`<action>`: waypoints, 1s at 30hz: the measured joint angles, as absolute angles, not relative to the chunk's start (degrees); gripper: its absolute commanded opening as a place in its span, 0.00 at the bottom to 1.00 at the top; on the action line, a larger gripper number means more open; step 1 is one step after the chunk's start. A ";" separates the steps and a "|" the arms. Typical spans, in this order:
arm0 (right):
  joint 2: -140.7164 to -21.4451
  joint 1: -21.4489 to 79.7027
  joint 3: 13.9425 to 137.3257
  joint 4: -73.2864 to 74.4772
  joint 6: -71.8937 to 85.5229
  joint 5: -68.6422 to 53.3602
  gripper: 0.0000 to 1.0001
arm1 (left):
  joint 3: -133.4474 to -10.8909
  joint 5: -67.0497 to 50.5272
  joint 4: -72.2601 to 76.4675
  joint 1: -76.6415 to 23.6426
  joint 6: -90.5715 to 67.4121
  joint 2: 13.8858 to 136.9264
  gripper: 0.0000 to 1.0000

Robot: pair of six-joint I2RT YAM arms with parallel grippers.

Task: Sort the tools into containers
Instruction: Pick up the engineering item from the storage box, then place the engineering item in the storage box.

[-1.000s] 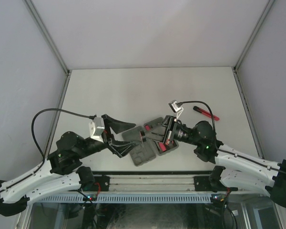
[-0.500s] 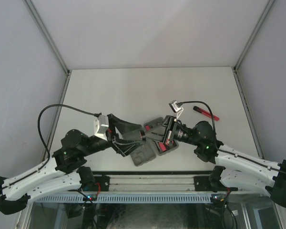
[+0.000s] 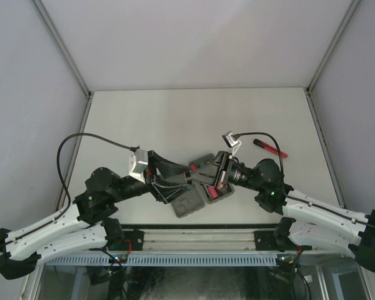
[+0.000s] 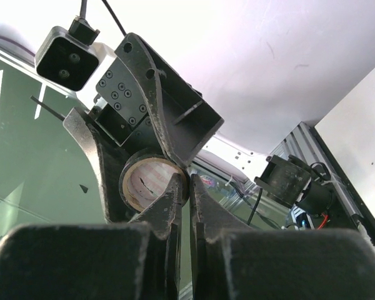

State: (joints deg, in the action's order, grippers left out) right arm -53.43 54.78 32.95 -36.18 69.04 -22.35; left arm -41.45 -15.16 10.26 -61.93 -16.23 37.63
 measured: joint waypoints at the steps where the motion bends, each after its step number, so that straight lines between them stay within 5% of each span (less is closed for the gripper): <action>1: -53.28 54.78 32.95 -36.16 69.04 -22.37 0.00 | -41.45 -15.25 10.28 -61.93 -16.36 37.78 0.57; 11: -52.05 54.81 32.95 -35.22 68.95 -21.89 0.00 | -41.41 -15.25 10.13 -61.93 -17.28 38.09 0.31; 19: -51.07 54.92 32.93 -31.62 67.77 -20.56 0.33 | -41.41 -15.11 7.90 -61.84 -17.39 37.50 0.20; 30: -34.94 54.92 32.95 -4.78 58.92 -6.63 0.37 | -41.45 -5.41 -8.58 -61.84 -17.21 34.02 0.15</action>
